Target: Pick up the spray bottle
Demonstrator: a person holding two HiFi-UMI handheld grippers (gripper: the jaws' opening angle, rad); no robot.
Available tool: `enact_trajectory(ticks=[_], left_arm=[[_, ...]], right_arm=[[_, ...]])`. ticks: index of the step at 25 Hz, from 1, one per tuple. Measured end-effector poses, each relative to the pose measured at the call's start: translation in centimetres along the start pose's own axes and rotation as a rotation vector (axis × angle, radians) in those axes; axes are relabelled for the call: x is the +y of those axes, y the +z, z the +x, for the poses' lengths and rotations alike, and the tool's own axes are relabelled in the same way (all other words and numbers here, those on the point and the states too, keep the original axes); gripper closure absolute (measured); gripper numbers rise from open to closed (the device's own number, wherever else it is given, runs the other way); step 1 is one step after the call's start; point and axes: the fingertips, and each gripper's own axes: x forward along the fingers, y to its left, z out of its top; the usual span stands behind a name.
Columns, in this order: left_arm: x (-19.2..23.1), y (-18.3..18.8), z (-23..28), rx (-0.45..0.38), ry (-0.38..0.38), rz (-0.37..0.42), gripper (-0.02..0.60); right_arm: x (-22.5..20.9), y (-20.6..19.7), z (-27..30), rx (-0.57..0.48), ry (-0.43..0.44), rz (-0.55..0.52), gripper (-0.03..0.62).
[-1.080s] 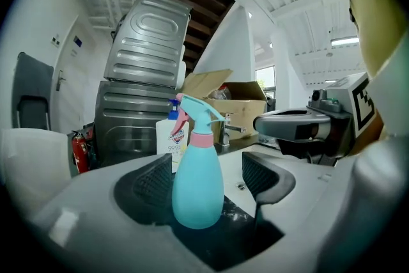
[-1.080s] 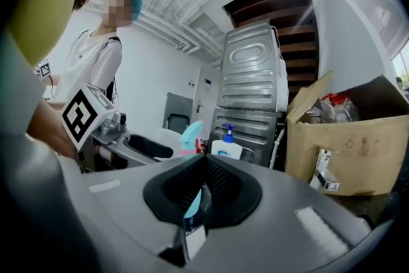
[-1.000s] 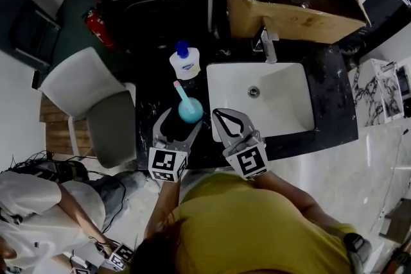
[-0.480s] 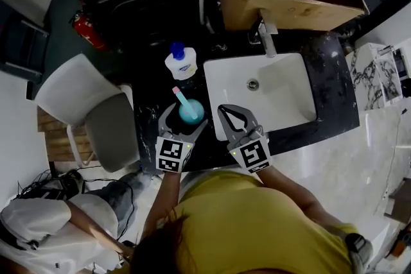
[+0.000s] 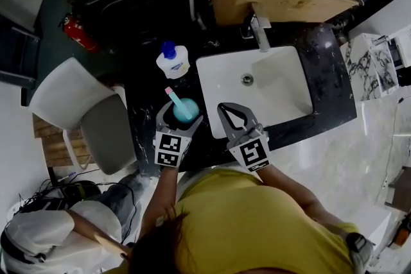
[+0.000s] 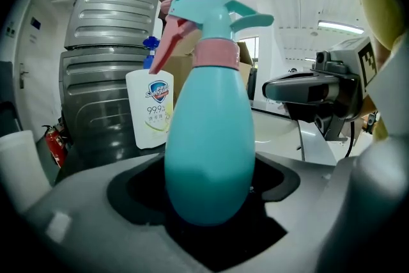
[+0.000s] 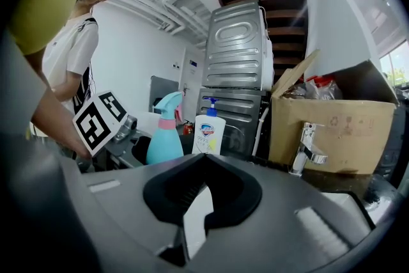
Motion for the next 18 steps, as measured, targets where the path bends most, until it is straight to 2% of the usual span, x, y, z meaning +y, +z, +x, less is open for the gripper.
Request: enact_trajectory(ticks=[6, 10, 18], left_arm=[[0.2, 0.2, -0.5, -0.051, 0.022, -0.025, 0.179], [0.2, 0.5, -1.2, -0.050, 0.031, -0.028, 0.181], [0.1, 4.0, -3.8, -0.076, 0.054, -0.044, 0.179]], right_arm=[[0.2, 0.1, -0.6, -0.004, -0.006, 0.001, 0.593], [0.3, 0.2, -1.0, -0.010, -0.008, -0.002, 0.594], [-0.1, 1.7, -1.3, -0.052, -0.026, 0.006, 0.594]])
